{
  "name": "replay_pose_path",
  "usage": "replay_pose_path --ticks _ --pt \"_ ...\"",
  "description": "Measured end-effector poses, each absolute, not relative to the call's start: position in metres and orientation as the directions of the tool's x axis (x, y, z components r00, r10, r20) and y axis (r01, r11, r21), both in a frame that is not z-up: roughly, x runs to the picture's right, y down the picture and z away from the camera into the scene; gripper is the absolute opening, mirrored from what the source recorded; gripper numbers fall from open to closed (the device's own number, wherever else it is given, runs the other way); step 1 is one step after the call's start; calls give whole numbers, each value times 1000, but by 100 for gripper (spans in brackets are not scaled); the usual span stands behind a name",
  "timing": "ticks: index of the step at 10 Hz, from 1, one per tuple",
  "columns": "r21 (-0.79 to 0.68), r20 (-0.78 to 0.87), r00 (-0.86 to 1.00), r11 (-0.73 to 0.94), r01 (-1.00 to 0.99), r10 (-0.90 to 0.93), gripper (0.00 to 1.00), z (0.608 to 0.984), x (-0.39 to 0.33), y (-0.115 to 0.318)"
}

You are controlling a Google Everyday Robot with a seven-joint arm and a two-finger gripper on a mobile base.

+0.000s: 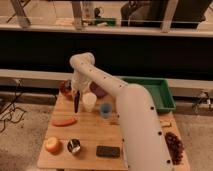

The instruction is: Wipe red bowl with brush

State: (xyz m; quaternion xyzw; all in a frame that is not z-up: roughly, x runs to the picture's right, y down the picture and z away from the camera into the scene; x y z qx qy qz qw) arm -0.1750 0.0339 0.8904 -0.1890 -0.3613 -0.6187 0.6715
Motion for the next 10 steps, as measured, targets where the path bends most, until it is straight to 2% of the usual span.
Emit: replay_pose_path --ticks 10 --pt "214 697 -61 127 969 -714 19 904 -207 21"
